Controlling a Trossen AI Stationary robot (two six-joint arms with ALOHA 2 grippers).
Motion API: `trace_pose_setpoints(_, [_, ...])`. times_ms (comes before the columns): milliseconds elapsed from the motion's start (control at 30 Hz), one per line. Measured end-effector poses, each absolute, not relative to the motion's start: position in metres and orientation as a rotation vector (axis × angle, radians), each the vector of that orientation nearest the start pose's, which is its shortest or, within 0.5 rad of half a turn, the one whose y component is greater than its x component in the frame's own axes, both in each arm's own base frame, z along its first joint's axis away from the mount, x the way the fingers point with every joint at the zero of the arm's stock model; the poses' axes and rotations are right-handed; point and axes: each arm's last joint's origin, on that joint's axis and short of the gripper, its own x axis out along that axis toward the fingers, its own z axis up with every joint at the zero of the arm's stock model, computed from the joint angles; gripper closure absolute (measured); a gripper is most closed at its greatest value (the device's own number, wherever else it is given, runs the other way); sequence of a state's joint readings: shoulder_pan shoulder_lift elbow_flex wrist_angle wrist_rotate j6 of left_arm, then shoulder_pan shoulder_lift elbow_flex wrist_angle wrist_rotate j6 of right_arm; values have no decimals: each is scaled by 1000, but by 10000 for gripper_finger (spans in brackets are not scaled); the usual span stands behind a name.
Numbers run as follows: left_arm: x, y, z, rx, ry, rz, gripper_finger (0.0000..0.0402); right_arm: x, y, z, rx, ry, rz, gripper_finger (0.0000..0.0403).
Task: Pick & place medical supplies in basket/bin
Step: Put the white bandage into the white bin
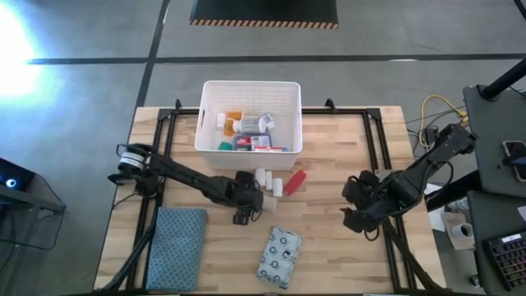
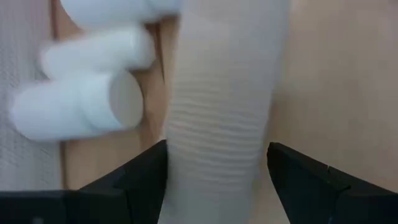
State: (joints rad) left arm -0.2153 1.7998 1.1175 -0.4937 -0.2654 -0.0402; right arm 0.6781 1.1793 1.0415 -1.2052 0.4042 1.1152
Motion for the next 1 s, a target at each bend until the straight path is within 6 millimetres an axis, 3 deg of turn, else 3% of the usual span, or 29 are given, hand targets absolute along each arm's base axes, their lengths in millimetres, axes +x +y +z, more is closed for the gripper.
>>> trace_pose_setpoints(333, [338, -71, 161, 10, 1138, 132, 165, 156, 111, 279, 289, 1085, -410, 137])
trace_pose_setpoints(600, [344, -94, 185, -1, 1108, 87, 255, 156, 111, 279, 281, 1086, -403, 143])
trace_pose_setpoints(733, [353, -106, 227, -36, 1060, 88, 291, 157, 111, 279, 277, 1075, -407, 144])
trace_pose_setpoints(900, [359, -119, 314, 38, 873, 193, 289, 158, 109, 280, 254, 1021, -432, 148])
trace_pose_setpoints(1000, [354, -109, 362, 166, 786, 332, 281, 161, 108, 284, 263, 992, -447, 151])
